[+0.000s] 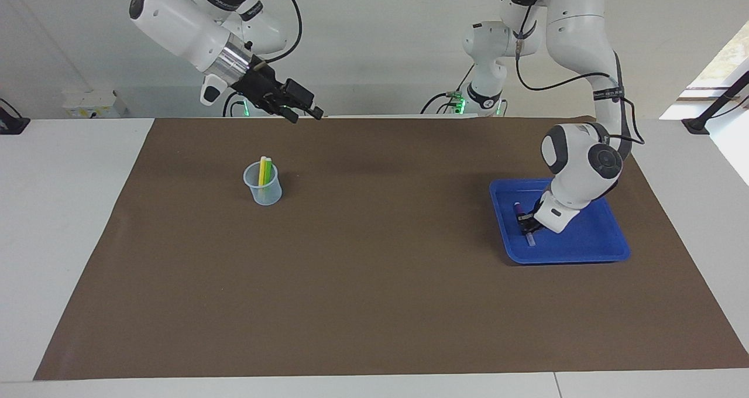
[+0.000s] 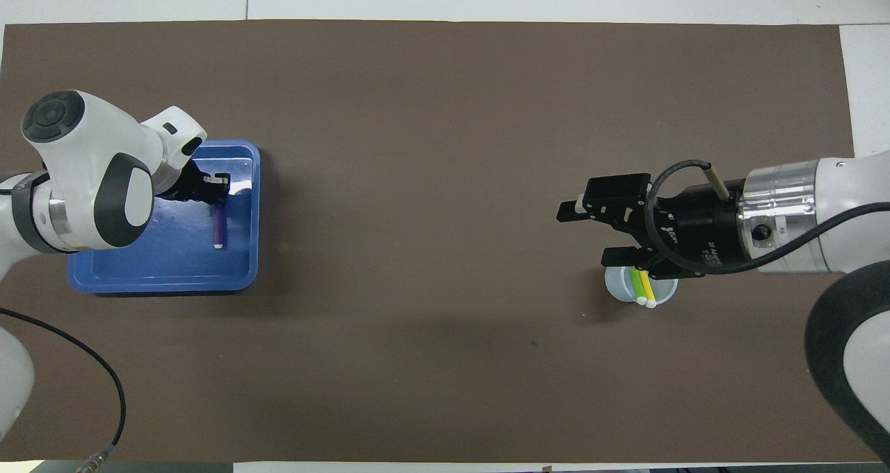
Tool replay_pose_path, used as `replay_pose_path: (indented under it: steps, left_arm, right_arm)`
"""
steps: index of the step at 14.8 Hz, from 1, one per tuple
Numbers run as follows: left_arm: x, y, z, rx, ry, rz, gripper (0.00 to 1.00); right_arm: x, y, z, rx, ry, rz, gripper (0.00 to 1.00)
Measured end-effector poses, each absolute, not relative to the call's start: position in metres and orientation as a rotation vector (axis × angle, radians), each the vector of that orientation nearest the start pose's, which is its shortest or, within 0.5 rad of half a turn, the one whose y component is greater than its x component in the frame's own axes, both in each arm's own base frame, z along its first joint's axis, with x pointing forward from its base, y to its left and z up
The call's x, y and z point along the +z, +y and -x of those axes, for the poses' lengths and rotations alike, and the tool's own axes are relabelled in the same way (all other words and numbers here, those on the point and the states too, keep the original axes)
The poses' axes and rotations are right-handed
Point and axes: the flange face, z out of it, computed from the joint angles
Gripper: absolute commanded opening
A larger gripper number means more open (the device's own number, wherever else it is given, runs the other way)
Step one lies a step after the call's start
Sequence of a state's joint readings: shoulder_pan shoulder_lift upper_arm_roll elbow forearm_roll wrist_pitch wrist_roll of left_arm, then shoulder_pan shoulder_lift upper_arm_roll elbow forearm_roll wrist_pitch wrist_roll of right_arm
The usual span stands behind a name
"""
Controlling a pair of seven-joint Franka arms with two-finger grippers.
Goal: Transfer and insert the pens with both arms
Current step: 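Grasp and lift the purple pen with the left gripper toward the right gripper, then grasp the purple pen with the right gripper, open the left gripper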
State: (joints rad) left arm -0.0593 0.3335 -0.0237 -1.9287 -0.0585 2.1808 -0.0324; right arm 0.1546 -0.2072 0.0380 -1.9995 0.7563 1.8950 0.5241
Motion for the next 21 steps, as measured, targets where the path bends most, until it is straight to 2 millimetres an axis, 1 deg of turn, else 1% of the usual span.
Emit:
replay_pose_path:
  steps: [3, 5, 6, 8, 9, 11, 13, 15, 16, 19, 21]
  left_arm:
    - [0.330, -0.051, -0.614, 0.194, 0.017, 3.186, 0.00]
    - [0.348, -0.047, -0.618, 0.247, -0.019, 3.194, 0.00]
    - [0.361, -0.044, -0.621, 0.268, -0.064, 3.211, 0.00]
    - [0.394, -0.040, -0.624, 0.306, -0.191, 3.230, 0.00]
    - [0.412, -0.042, -0.623, 0.330, -0.277, 3.245, 0.00]
    - [0.450, -0.053, -0.616, 0.412, -0.549, 3.283, 0.00]
    - [0.484, -0.067, -0.605, 0.497, -0.889, 3.274, 0.00]
    - [0.514, -0.087, -0.593, 0.592, -1.254, 3.186, 0.00]
    - [0.526, -0.101, -0.586, 0.640, -1.387, 3.136, 0.00]
    - [0.554, -0.159, -0.560, 0.815, -1.663, 3.002, 0.00]
    - [0.564, -0.187, -0.544, 0.936, -1.823, 2.906, 0.00]
  right_arm:
    - [0.577, 0.183, -0.488, 0.166, 0.734, 2.295, 1.00]
    - [0.575, 0.204, -0.483, 0.150, 0.761, 2.280, 1.00]
    - [0.575, 0.208, -0.482, 0.147, 0.764, 2.279, 1.00]
    - [0.574, 0.207, -0.481, 0.146, 0.768, 2.277, 1.00]
    - [0.574, 0.206, -0.482, 0.145, 0.771, 2.276, 1.00]
    - [0.574, 0.205, -0.482, 0.144, 0.772, 2.275, 1.00]
    - [0.574, 0.205, -0.482, 0.144, 0.773, 2.275, 1.00]
    - [0.575, 0.205, -0.482, 0.148, 0.786, 2.270, 1.00]
    - [0.575, 0.207, -0.481, 0.147, 0.792, 2.267, 1.00]
    - [0.577, 0.216, -0.479, 0.138, 0.813, 2.252, 1.00]
    - [0.578, 0.222, -0.478, 0.129, 0.818, 2.242, 1.00]
